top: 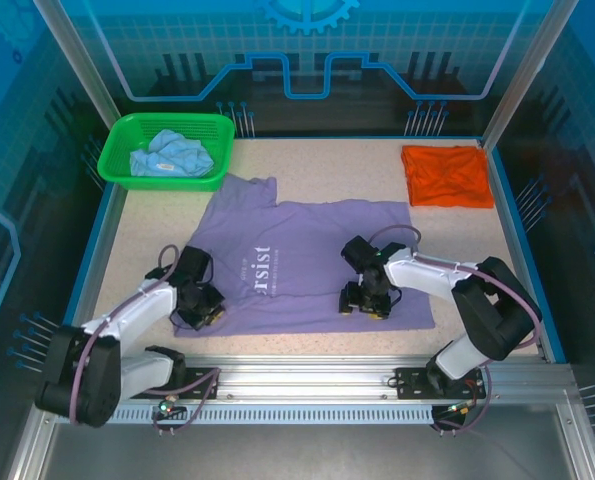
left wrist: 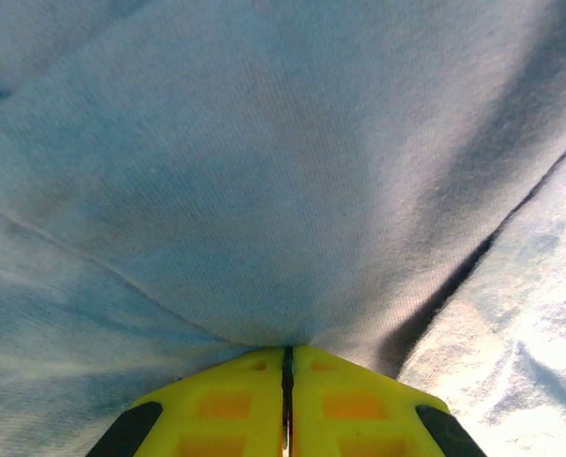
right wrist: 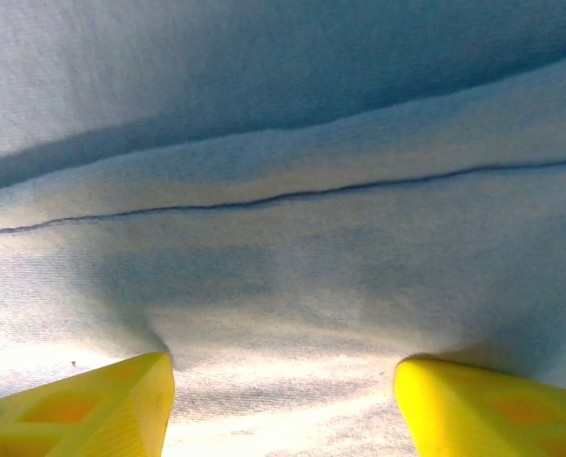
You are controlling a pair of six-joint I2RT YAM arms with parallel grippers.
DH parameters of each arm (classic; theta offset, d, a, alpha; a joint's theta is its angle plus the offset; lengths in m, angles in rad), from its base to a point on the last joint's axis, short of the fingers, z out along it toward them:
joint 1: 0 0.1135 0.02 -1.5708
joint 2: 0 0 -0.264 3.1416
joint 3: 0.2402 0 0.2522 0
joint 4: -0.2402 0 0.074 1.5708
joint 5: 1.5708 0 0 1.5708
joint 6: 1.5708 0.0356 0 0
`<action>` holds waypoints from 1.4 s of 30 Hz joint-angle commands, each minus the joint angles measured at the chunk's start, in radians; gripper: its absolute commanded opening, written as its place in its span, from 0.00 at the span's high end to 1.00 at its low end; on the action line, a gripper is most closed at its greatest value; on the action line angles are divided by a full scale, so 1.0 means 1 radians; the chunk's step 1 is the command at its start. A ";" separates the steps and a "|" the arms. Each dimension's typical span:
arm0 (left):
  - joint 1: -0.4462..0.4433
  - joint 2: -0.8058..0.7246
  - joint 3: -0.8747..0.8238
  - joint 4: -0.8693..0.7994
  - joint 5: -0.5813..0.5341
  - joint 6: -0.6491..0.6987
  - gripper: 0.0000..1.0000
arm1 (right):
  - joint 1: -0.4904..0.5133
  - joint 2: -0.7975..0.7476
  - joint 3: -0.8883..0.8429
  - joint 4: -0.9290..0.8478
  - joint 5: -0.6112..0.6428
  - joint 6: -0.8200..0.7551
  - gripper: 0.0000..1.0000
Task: Fold and stack the t-shirts
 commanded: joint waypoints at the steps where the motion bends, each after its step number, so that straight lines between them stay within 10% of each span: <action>1: -0.014 -0.069 -0.042 -0.175 -0.001 -0.074 0.90 | 0.046 0.075 -0.086 -0.033 -0.062 -0.042 0.32; 12: -0.034 -0.193 0.025 -0.296 -0.040 -0.088 0.83 | 0.125 0.032 -0.113 -0.075 -0.082 -0.005 0.29; 28: -0.037 -0.093 0.079 -0.043 0.209 -0.096 0.66 | 0.121 -0.026 -0.080 -0.062 -0.067 0.018 0.26; 42: -0.044 -0.041 0.068 -0.089 0.145 -0.038 0.60 | 0.122 -0.052 -0.114 -0.042 -0.060 0.033 0.26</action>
